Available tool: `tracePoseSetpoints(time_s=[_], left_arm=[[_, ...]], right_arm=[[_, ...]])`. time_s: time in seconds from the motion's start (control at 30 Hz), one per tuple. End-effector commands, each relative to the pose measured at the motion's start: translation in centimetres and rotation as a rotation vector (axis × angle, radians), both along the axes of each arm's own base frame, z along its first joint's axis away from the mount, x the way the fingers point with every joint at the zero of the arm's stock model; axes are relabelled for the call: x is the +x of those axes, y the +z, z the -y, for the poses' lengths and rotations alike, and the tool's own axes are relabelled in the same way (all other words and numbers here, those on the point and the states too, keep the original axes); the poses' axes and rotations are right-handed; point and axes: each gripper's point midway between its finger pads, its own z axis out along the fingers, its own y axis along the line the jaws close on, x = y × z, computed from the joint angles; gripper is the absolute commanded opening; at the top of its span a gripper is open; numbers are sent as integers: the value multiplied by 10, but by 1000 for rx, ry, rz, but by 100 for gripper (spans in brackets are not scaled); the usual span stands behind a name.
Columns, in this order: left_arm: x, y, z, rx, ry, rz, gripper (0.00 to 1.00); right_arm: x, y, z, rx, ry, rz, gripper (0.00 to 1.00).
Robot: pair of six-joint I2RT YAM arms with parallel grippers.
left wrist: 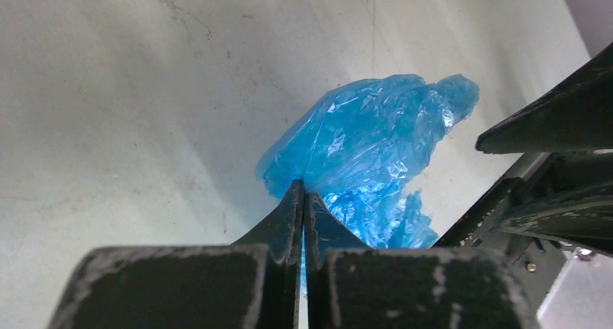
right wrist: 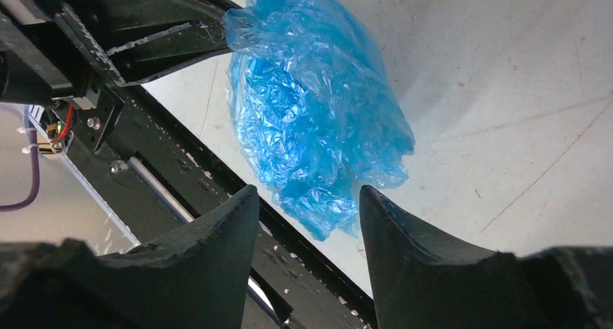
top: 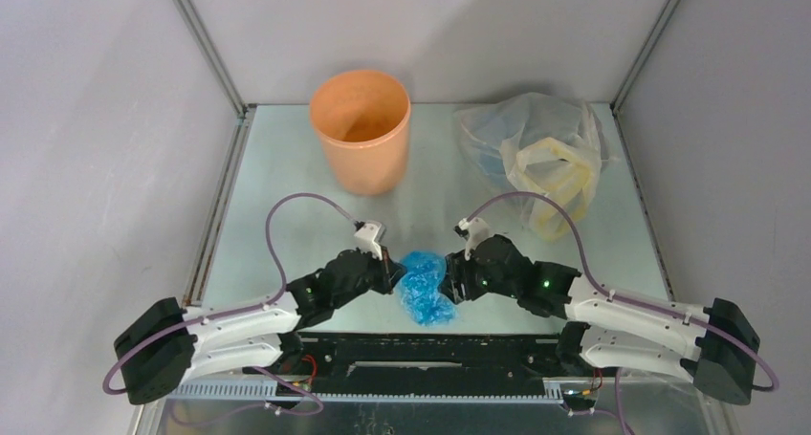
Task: Put the trash bags into the trash bin
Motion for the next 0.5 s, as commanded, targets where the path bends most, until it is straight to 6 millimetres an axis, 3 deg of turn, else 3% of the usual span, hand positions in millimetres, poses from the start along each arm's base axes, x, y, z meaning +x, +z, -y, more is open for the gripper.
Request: tracePoseSetpoints(time_s=[0.0, 0.13, 0.23, 0.3, 0.47], left_arm=[[3, 14, -3, -72, 57, -5, 0], [5, 23, -3, -167, 78, -51, 0], [6, 24, -4, -201, 96, -71, 0], [7, 22, -4, -198, 103, -80, 0], [9, 12, -4, -189, 110, -107, 0]], right_arm=[[0, 6, -14, 73, -10, -4, 60], [-3, -14, -11, 41, -28, -18, 80], [-9, -25, -14, 34, -20, -44, 82], [-13, -31, -18, 23, -4, -44, 79], [-12, -50, -27, -16, 3, -52, 61]])
